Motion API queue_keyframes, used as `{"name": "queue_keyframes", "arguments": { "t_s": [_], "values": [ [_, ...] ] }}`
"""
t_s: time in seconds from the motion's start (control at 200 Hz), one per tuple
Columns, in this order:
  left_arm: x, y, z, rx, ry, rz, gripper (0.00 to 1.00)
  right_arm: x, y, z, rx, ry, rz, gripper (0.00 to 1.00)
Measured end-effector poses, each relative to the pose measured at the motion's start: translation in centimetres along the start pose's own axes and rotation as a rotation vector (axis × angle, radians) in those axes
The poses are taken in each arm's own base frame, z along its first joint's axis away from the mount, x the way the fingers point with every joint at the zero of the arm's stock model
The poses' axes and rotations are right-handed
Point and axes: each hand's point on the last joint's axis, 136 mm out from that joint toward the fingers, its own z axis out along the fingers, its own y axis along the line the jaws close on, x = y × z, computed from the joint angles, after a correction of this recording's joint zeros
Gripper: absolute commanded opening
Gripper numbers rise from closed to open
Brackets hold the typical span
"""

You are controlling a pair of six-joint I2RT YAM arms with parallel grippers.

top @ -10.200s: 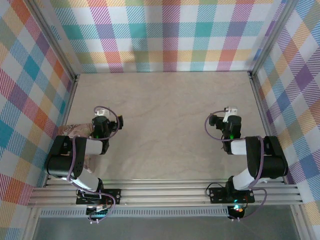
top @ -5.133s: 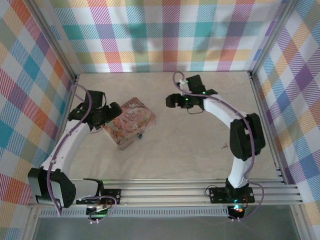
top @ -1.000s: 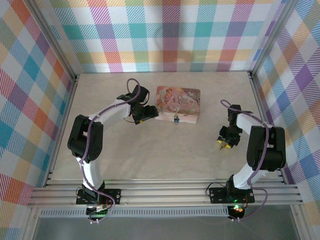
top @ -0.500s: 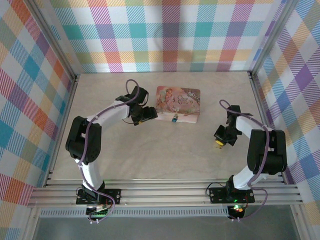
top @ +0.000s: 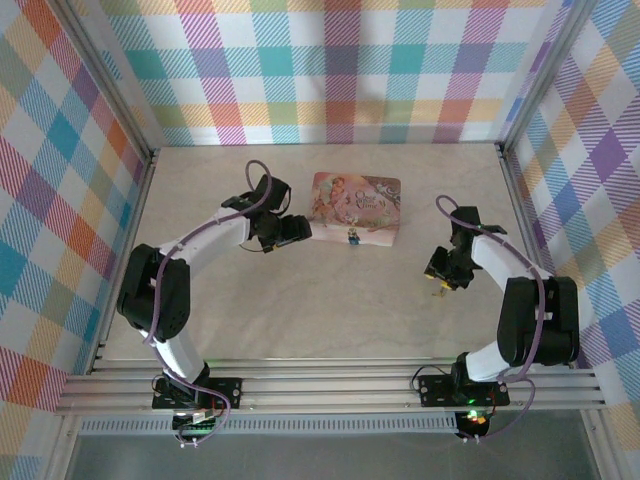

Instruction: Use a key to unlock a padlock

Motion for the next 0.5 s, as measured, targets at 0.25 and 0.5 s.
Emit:
{"name": "queue_keyframes", "arguments": {
  "t_s": [0.25,0.5],
  "values": [
    [0.2,0.2,0.2,-0.005,0.006,0.0,0.74,0.8,-1.7,1.2,0.095,0.061,0.005,0.52],
    [0.2,0.2,0.2,-0.005,0.006,0.0,0.74,1.2,-2.1,2.4,0.119,0.105,0.005,0.38]
  ]
}}
